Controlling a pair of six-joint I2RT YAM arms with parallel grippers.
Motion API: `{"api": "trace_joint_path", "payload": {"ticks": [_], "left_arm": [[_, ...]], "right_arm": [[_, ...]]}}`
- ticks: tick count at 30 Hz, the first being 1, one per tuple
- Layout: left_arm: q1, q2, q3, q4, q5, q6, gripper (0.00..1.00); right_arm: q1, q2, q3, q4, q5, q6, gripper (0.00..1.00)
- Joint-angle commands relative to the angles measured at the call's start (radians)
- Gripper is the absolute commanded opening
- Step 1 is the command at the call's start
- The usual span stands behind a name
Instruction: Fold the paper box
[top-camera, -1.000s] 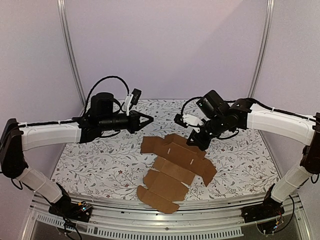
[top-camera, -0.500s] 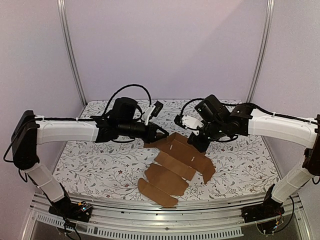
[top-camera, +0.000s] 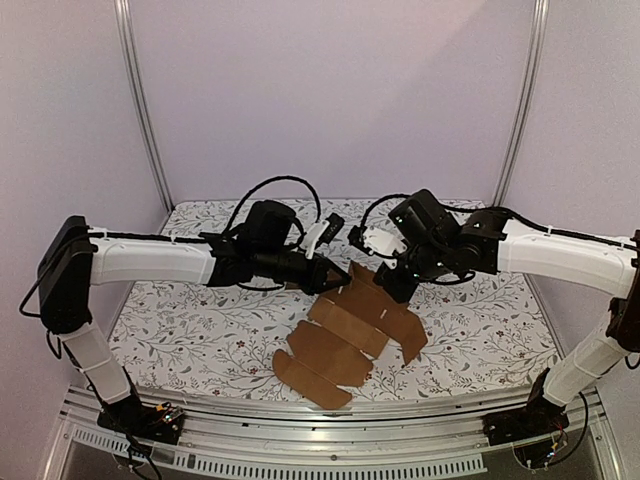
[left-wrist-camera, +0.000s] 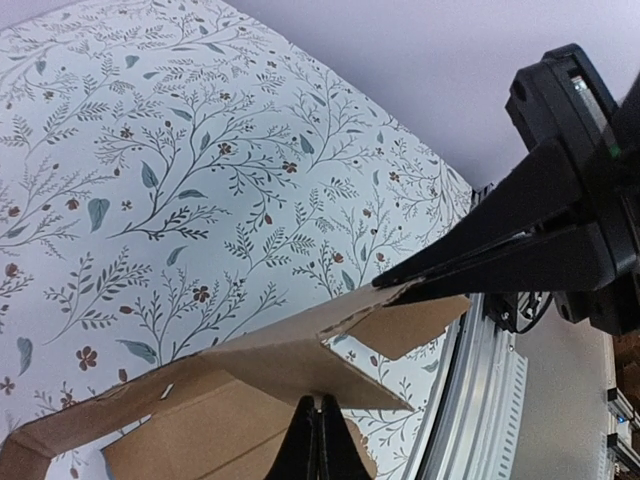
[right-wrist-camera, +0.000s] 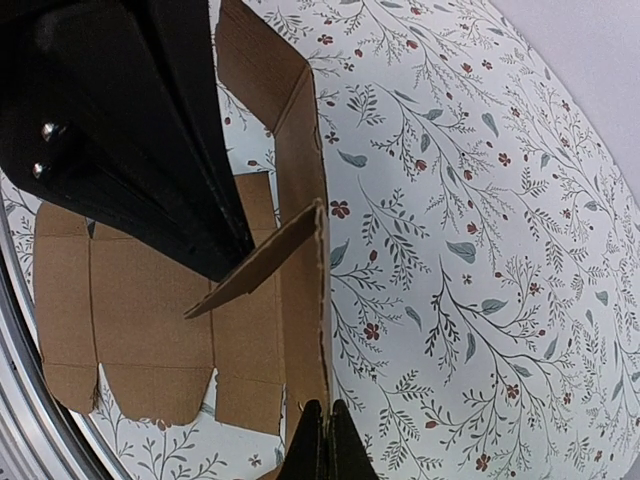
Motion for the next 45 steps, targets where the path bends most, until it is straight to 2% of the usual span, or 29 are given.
{"api": "trace_joint_path", "payload": {"ticks": [1, 17, 26, 29, 38, 45], "left_arm": [[-0.021, 0.026, 0.036, 0.013, -0.004, -0.008, 0.00], [-0.022, 0.103, 0.089, 0.061, -0.072, -0.054, 0.00], [-0.021, 0.076, 0.084, -0.047, -0.140, -0.016, 0.00], [-0.021, 0.061, 0.082, -0.129, -0.185, 0.001, 0.00], [-0.019, 0.041, 0.070, -0.253, -0.374, 0.027, 0.00], [-0.013, 0.105, 0.068, -0.268, -0.456, 0.016, 0.00]], "right_arm": [[0.015, -0.038, -0.022, 0.033, -0.026, 0.021, 0.00], [0.025, -0.071, -0.086, 0.066, -0.110, 0.044, 0.00], [-0.031, -0.040, -0.058, 0.029, -0.090, 0.094, 0.00], [-0.070, -0.027, -0.046, 0.012, -0.095, 0.105, 0.00], [-0.163, 0.010, -0.035, -0.020, -0.242, 0.118, 0.00], [-0.199, 0.045, -0.026, -0.024, -0.309, 0.144, 0.00]]}}
